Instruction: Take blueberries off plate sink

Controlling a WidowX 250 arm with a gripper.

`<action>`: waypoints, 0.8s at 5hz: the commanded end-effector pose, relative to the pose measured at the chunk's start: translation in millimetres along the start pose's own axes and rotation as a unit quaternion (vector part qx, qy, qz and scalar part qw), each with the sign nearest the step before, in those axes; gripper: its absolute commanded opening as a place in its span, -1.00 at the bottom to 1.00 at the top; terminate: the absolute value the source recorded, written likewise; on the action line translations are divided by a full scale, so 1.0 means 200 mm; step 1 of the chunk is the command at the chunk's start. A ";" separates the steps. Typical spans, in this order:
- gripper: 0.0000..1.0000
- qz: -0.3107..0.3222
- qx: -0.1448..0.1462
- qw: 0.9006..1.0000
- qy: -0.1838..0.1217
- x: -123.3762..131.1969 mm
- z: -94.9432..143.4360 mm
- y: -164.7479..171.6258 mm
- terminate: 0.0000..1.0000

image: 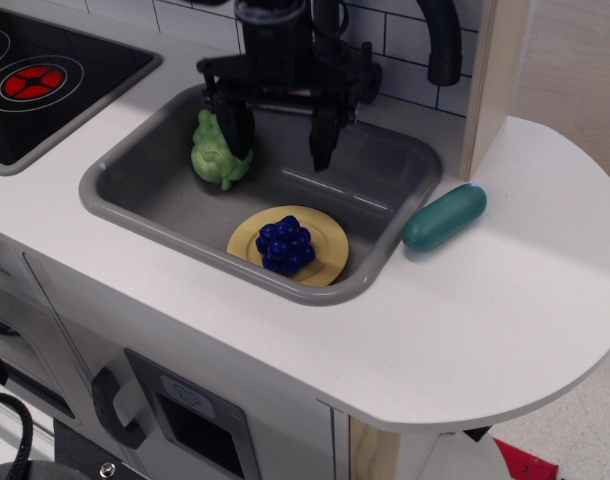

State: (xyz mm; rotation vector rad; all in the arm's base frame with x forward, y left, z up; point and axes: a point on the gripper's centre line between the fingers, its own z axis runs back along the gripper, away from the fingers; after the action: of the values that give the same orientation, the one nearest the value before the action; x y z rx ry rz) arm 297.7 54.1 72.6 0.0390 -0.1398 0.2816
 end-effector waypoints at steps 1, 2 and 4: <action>1.00 -0.018 0.014 0.999 -0.045 -0.10 -0.15 -0.04 -1.00; 1.00 -0.016 0.010 0.998 -0.051 -0.09 -0.20 -0.04 -1.00; 1.00 -0.001 0.009 0.997 -0.076 -0.04 -0.23 -0.04 -1.00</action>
State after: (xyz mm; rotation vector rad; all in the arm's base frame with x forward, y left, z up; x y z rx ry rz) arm 287.6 42.8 16.2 0.0744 -0.2440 0.2802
